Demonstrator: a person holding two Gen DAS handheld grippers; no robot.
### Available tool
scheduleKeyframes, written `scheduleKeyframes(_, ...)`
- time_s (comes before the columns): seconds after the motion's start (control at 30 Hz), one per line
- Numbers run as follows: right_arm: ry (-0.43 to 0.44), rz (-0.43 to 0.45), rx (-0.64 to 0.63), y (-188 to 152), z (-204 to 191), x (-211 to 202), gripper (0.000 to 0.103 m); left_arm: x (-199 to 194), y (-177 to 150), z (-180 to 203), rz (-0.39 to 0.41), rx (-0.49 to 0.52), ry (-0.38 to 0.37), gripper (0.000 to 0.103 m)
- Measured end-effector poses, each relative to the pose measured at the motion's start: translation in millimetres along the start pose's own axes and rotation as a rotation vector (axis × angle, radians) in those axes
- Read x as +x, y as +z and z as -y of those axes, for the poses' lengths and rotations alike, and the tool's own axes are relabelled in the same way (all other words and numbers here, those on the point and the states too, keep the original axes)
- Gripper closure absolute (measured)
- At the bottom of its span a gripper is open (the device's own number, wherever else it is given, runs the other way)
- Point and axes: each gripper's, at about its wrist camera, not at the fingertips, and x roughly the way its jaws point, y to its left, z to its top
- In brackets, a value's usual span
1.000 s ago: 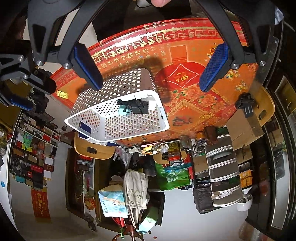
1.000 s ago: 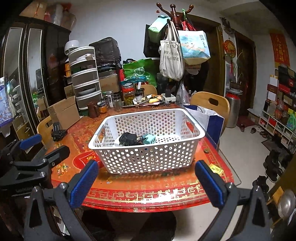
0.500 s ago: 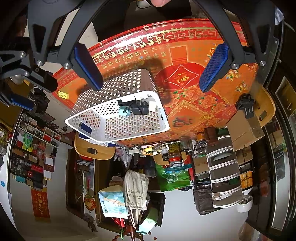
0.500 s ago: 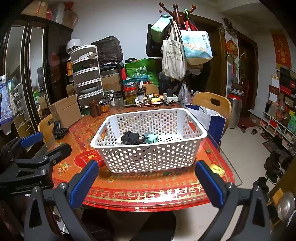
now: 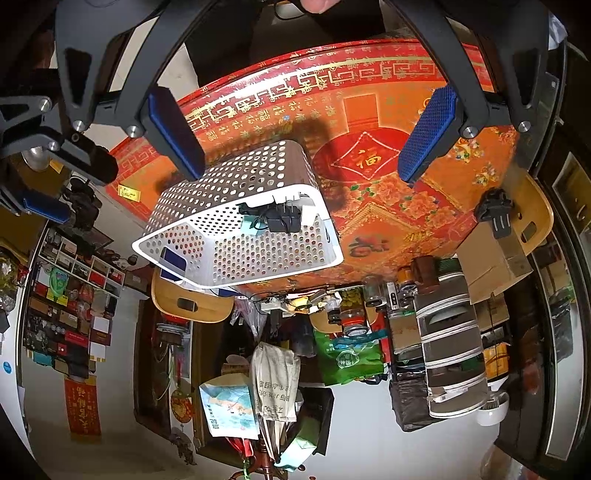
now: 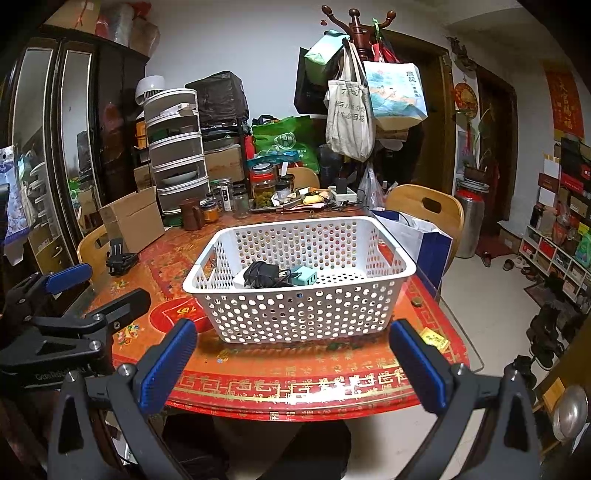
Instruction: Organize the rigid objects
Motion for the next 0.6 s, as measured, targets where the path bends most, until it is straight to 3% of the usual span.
scheduleKeyframes(0.6,0.003,-0.001,-0.005,1.1,-2.3,-0.7,0.0,2.9,-1.4,2.8,-0.009,0.003,-0.002,0.0)
